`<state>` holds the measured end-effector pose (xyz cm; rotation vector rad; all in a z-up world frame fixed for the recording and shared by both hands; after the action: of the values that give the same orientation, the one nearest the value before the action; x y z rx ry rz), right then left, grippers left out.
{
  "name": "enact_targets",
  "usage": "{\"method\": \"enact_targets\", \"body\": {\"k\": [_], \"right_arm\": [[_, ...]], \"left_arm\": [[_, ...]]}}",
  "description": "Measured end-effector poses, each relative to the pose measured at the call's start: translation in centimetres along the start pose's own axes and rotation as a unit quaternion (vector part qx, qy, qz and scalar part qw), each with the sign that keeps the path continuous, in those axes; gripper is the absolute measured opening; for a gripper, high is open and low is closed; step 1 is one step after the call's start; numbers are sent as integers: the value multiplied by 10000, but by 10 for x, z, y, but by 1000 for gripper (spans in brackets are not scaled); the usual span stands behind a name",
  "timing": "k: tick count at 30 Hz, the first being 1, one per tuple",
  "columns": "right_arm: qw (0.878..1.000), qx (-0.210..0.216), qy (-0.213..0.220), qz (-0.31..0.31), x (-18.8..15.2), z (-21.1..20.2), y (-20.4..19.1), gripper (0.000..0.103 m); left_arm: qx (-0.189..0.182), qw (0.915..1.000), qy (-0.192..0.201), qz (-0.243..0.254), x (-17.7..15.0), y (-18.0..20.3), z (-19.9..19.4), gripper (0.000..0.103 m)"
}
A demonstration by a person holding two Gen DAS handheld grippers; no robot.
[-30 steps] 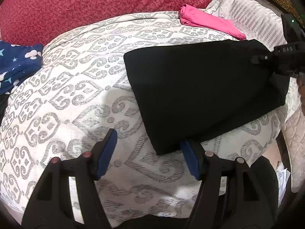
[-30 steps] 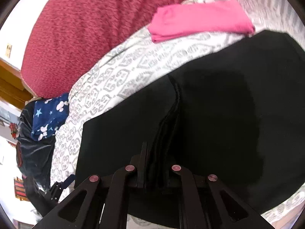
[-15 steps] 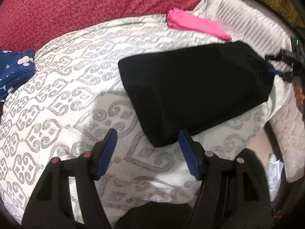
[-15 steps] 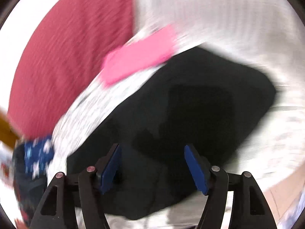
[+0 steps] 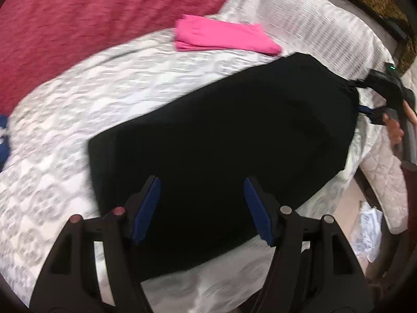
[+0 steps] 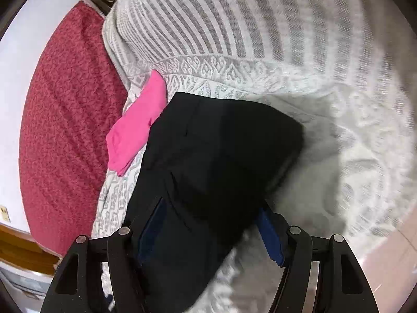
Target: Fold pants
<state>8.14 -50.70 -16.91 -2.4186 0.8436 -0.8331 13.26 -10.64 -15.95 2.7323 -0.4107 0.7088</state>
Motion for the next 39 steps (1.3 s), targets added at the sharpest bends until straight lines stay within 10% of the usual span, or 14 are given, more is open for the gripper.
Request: {"method": "enact_targets", "body": {"k": [2,5,14,18,21,24,27,34,39], "right_arm": [[9997,19,117,222,6,6,1,70],[9990,-395,181,84,11,9,-4,29],[9590,-949,1056,-2454,6,-33,-138,23],[9057,-789,1188,-3992,-43,-29,-238,22],[8238,-678,856,-5563,-122,0,-304,23],[7714,-537,104,-6340,-187,47,-322,23],[7597,-358,-518,-6473,-223,77,-318,23],[7703,-410,-382,-6352,-222,68,-312,23],[7570,-557,-300,-6503,-225,72,-317,23]], "left_arm": [[-101,9998,-177,-44,2,13,15,68],[-263,9986,-374,-248,2,18,30,68],[-558,9933,-452,-905,3,0,28,68],[-822,9841,-298,-1543,0,-36,9,67],[-1042,9684,-190,-2258,-6,-82,-6,67],[-1392,9510,-72,-2759,-11,-117,-22,67],[-1855,9354,-171,-3006,-17,-126,-27,67],[-2549,9090,-715,-3218,-10,-113,-6,75],[-2759,9035,-886,-3157,7,-94,3,80]]}}
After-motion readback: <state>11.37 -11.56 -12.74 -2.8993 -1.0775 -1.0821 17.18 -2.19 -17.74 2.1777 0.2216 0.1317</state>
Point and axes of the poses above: each gripper's, at about its wrist camera, not at the fingertips, and z roughly the way its jaws point, y to its right, x to its top, the point moved 4 cm from there along z, roughly the way its jaws point, and after that the axes turned 15 degrees about -z, right-handed, at the moved point
